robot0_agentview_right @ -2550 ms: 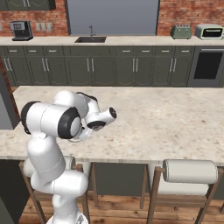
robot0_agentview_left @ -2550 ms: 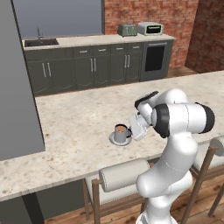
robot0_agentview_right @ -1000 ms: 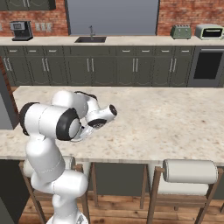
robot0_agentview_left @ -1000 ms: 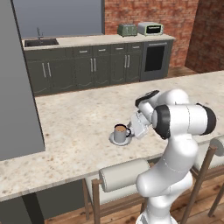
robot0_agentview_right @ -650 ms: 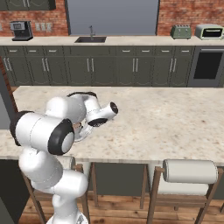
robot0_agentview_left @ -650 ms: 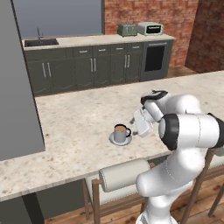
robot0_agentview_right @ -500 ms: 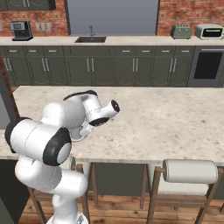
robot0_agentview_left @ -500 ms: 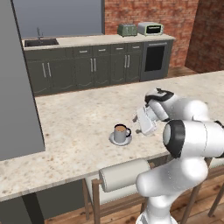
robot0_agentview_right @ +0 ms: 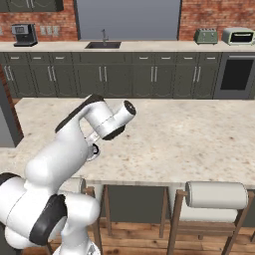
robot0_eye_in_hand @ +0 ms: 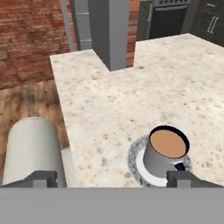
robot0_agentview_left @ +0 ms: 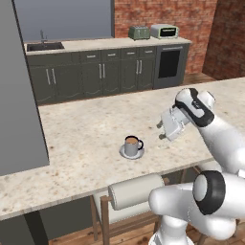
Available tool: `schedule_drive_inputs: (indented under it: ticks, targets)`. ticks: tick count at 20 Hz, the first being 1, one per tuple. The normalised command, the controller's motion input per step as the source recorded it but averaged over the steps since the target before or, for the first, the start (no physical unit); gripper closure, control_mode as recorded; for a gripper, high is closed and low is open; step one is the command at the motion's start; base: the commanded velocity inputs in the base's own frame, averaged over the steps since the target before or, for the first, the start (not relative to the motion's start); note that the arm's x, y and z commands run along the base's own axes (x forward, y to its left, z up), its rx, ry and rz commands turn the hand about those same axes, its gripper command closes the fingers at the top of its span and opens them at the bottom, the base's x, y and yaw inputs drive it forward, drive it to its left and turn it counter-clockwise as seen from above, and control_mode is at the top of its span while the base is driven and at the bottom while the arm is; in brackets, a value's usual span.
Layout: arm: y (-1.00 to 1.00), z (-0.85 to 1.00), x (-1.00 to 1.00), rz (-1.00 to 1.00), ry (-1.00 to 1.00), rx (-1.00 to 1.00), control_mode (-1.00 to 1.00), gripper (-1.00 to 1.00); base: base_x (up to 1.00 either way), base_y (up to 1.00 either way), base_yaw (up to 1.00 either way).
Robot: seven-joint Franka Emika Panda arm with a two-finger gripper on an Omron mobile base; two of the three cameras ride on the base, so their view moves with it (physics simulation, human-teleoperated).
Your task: Pick the cup of tea, navigate to the dining table, and place it on the saucer.
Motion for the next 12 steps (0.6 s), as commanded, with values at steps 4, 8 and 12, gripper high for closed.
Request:
schedule_drive_inputs:
  ticks: [4,8,12]
  targets:
    - [0.00,0.44,-0.96,-0.21,0.28,0.00,-1.00,-1.00,0.00,0.00,0.00]
    - [0.00,0.40,-1.00,-0.24,0.06,-0.02,-1.00,-1.00,0.00,0.00,0.00]
    - [0.00,0.34,-0.96,-0.24,0.00,-0.09,-1.00,-1.00,0.00,0.00,0.00]
